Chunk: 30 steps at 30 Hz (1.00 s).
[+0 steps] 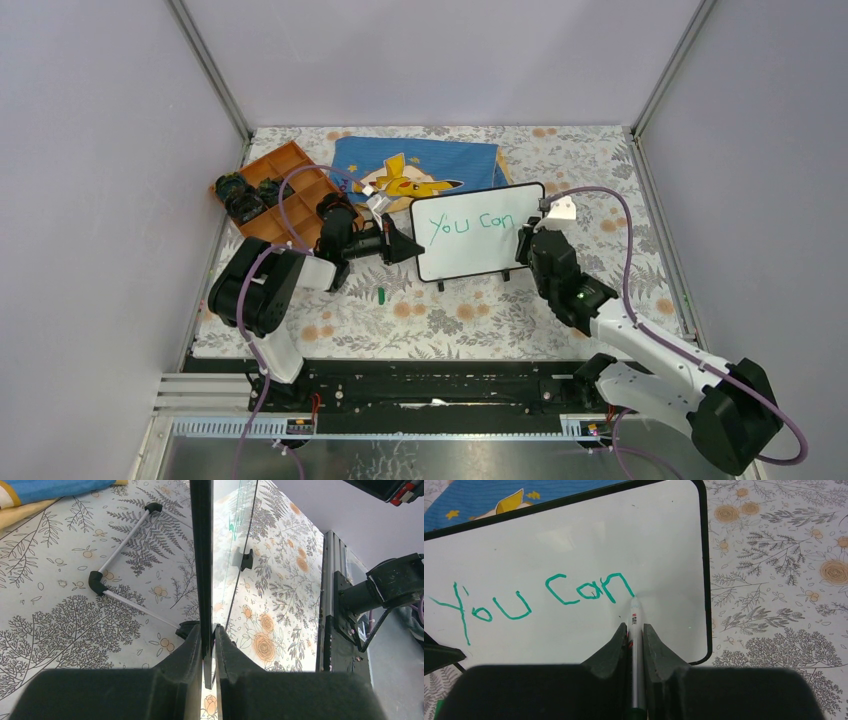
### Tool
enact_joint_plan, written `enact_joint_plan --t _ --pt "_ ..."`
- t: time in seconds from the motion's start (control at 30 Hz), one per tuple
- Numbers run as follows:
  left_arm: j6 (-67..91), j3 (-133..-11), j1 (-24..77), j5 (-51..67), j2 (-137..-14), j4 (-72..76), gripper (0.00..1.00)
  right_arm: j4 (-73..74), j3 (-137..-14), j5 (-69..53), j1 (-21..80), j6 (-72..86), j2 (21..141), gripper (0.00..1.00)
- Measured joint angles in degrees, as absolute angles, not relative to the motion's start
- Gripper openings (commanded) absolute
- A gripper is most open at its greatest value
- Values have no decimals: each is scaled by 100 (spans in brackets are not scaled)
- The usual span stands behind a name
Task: Write a sentence on the whiteboard
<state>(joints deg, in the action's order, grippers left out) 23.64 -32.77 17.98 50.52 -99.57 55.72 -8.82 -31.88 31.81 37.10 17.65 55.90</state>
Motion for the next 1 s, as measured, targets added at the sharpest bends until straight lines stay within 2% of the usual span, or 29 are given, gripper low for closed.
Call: enact_joint_plan --t 0.37,1.0 --pt "2272 -3277 1824 5028 -9841 5378 0 -504 -3240 2921 3708 1903 4862 0" --pt "1691 -3332 1872 4783 -9306 4228 0 -504 -3155 1922 3704 1981 4554 0"
